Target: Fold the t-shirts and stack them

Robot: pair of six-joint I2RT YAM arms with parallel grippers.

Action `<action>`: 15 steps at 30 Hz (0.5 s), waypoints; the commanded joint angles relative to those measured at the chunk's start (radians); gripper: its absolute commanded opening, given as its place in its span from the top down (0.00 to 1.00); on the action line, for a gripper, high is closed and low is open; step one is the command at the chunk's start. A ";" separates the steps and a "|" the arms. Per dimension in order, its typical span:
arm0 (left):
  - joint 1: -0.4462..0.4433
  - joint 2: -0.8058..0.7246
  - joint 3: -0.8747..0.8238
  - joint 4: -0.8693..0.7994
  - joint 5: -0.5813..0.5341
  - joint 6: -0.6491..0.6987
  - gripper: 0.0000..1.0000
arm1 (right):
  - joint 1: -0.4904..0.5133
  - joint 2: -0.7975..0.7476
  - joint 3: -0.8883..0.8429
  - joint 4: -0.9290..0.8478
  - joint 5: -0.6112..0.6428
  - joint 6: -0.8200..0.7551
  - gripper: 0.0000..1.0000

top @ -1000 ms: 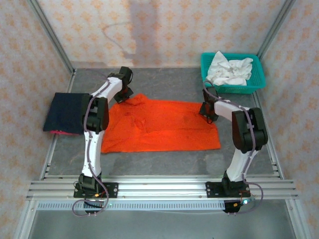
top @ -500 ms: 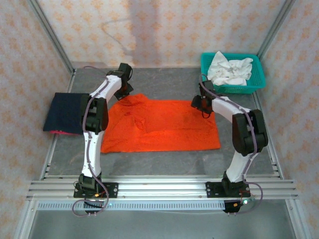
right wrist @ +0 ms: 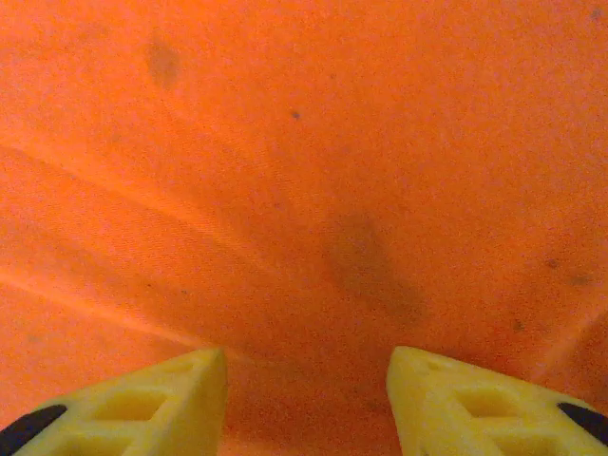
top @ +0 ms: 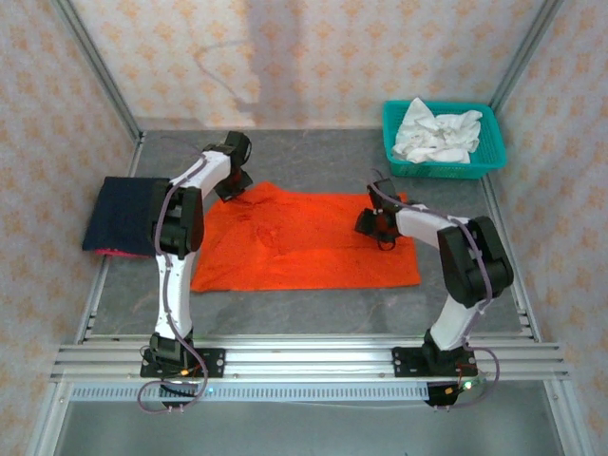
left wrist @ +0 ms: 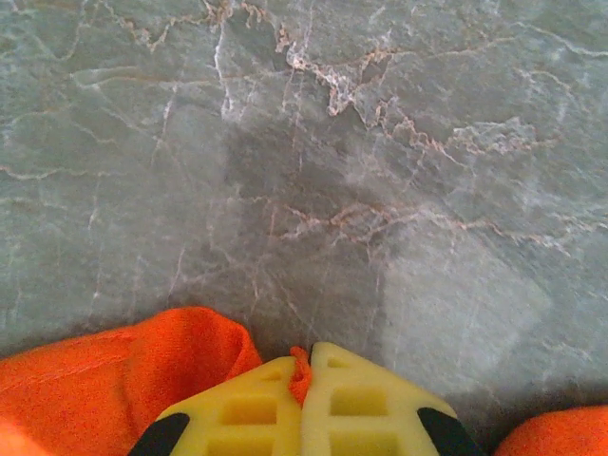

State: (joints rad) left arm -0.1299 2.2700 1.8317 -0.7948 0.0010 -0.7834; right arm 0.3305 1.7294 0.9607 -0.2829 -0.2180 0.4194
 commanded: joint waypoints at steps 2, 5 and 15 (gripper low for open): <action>0.012 -0.077 -0.074 0.015 0.008 0.003 1.00 | -0.006 -0.043 -0.111 -0.136 0.013 0.025 0.51; 0.010 -0.110 -0.129 0.025 0.011 -0.004 1.00 | -0.006 -0.086 -0.130 -0.153 0.003 0.025 0.51; 0.010 -0.100 -0.097 0.030 0.020 -0.009 1.00 | -0.119 -0.150 -0.025 -0.021 -0.003 0.051 0.37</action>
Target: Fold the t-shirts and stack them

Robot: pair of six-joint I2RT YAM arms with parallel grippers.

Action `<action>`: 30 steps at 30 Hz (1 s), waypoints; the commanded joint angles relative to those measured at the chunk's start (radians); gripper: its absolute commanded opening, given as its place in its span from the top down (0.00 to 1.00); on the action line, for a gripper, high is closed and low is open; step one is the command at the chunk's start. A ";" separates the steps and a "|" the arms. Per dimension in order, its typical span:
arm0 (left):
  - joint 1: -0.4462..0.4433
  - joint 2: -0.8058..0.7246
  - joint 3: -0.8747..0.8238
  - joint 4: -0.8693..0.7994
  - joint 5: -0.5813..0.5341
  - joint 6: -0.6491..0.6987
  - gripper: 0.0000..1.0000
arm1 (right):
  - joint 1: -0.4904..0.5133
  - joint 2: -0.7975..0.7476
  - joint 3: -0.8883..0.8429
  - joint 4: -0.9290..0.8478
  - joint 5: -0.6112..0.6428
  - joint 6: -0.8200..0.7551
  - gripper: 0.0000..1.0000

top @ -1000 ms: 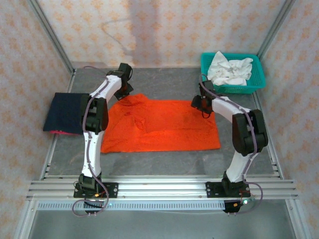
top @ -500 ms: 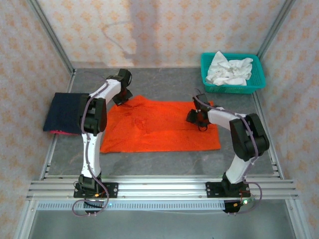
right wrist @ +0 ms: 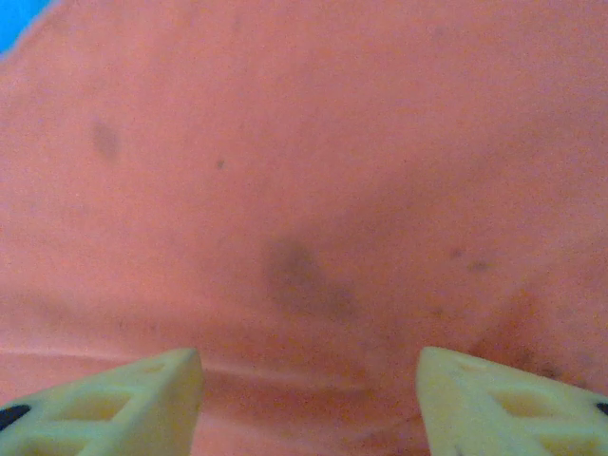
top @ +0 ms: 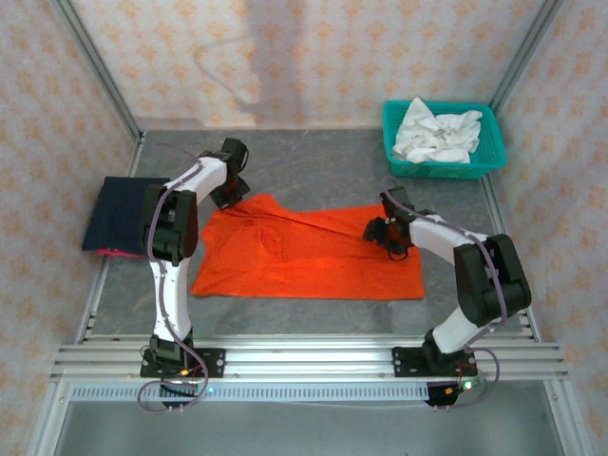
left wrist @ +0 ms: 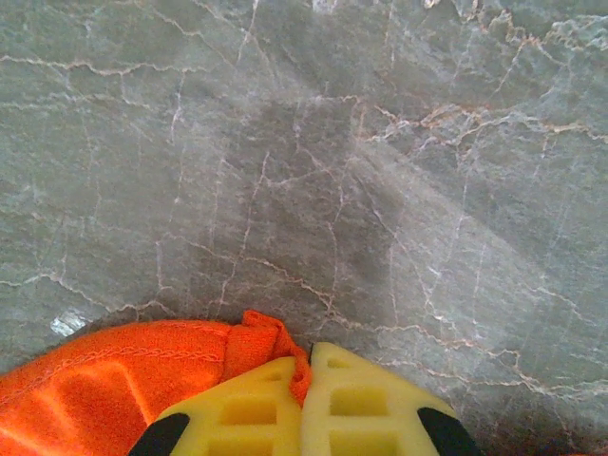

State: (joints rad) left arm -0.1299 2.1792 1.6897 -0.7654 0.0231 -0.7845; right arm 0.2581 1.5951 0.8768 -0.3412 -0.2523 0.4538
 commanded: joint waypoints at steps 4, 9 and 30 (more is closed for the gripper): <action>0.010 0.015 0.099 -0.024 -0.002 -0.003 1.00 | -0.122 0.070 0.159 0.039 0.120 -0.018 0.37; 0.009 0.020 0.113 -0.026 -0.001 -0.002 1.00 | -0.177 0.212 0.288 0.032 0.129 -0.099 0.45; 0.010 0.034 0.126 -0.028 0.017 0.002 1.00 | -0.178 0.448 0.512 -0.085 0.157 -0.127 0.64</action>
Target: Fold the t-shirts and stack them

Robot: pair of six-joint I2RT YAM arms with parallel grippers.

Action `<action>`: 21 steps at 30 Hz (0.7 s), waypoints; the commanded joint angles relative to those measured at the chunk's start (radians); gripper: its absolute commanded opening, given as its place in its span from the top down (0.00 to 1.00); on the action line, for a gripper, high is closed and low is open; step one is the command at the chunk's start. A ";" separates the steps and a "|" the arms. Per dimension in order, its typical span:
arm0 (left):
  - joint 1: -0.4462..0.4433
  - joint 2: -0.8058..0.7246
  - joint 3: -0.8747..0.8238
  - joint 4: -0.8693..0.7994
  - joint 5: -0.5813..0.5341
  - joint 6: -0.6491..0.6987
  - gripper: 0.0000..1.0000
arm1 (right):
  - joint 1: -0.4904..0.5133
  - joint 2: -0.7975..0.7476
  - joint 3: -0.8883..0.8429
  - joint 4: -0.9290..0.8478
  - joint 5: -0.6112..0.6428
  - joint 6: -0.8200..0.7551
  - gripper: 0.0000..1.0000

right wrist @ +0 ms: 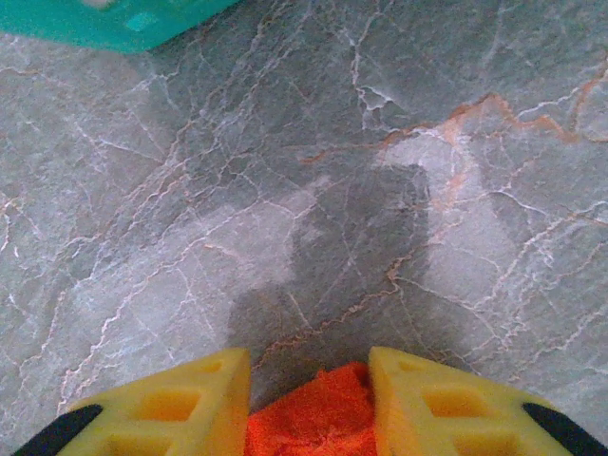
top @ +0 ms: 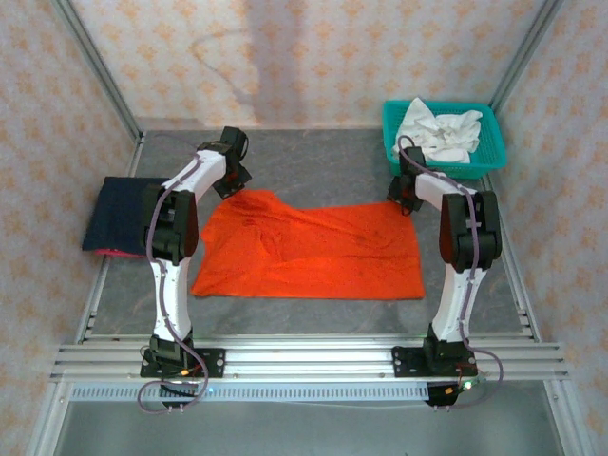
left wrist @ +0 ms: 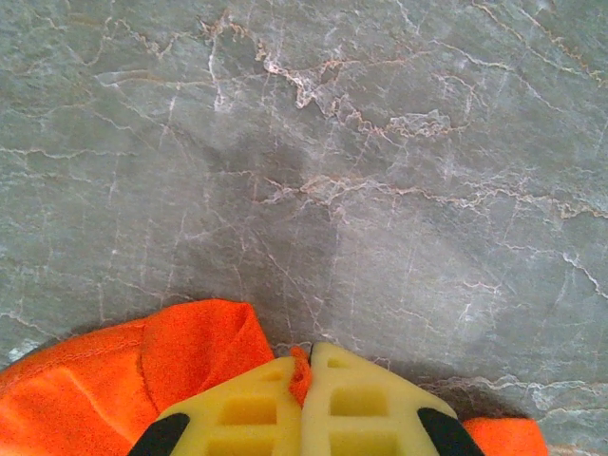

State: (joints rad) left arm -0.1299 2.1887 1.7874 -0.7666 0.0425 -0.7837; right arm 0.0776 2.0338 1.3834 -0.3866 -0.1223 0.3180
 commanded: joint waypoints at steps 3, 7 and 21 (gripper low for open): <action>0.010 0.025 0.028 -0.023 0.000 -0.002 1.00 | 0.002 0.011 0.005 -0.049 0.030 0.012 0.74; 0.009 0.026 0.031 -0.023 0.002 -0.002 1.00 | 0.002 0.007 0.014 -0.059 0.037 0.006 1.00; 0.012 0.038 0.192 -0.078 -0.003 0.020 1.00 | 0.002 -0.186 -0.071 0.038 0.056 0.000 1.00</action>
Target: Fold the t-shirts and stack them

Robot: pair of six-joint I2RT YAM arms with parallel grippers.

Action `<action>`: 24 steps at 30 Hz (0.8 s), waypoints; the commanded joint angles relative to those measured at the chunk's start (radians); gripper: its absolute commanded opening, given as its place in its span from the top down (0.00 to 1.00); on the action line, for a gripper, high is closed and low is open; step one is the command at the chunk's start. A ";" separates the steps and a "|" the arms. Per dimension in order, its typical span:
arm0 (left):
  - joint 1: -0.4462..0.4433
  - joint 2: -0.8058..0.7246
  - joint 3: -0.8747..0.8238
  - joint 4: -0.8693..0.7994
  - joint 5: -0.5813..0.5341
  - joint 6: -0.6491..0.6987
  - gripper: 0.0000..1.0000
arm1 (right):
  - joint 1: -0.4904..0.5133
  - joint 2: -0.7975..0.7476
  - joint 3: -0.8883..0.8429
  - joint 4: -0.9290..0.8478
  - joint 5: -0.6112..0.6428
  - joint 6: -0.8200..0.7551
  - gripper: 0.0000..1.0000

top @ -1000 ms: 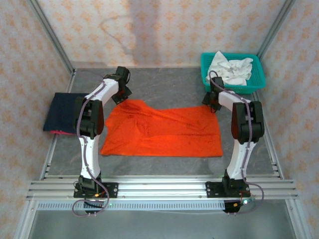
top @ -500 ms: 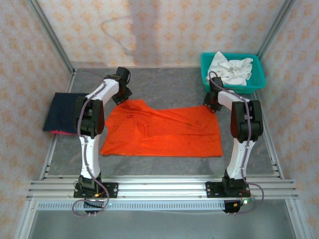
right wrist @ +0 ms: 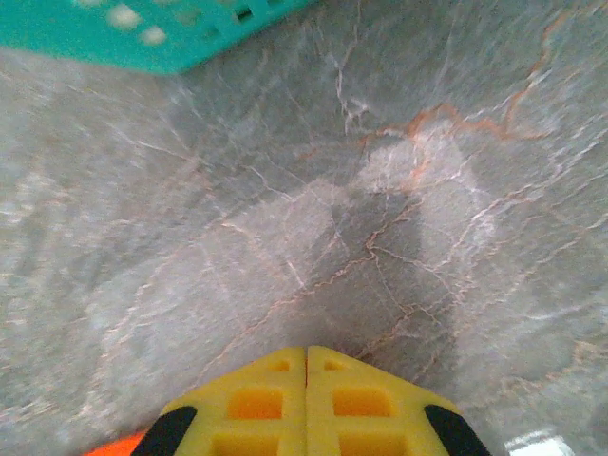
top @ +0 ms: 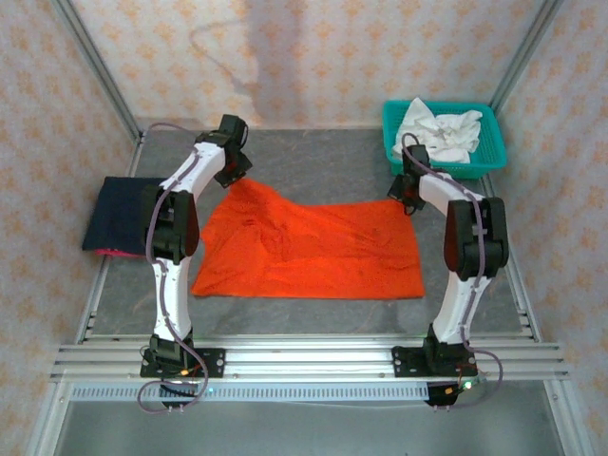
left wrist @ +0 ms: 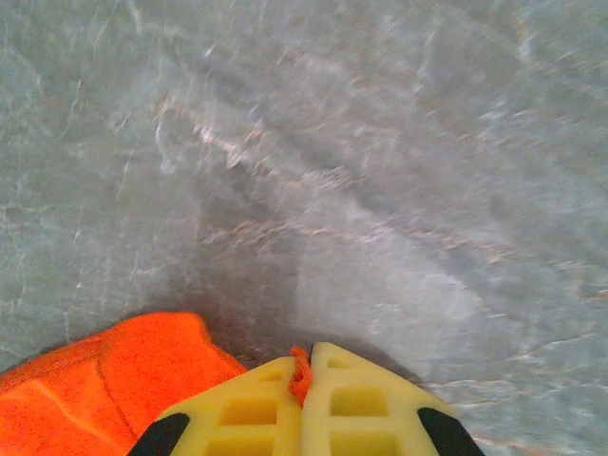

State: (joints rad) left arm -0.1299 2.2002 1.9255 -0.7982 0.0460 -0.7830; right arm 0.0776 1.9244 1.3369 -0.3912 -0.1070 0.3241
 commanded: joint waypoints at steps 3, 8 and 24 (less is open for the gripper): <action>0.011 0.030 0.087 -0.059 -0.002 0.022 1.00 | 0.002 -0.111 -0.047 0.060 0.044 -0.003 1.00; 0.010 0.018 0.098 -0.075 0.007 0.033 1.00 | 0.002 -0.165 -0.080 0.066 0.040 -0.006 1.00; -0.014 -0.198 -0.133 -0.063 -0.002 0.070 1.00 | 0.002 -0.412 -0.293 0.051 -0.043 0.015 1.00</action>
State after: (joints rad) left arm -0.1322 2.0926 1.8275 -0.8345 0.0673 -0.7372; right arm 0.0776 1.5639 1.0809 -0.3325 -0.1314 0.3256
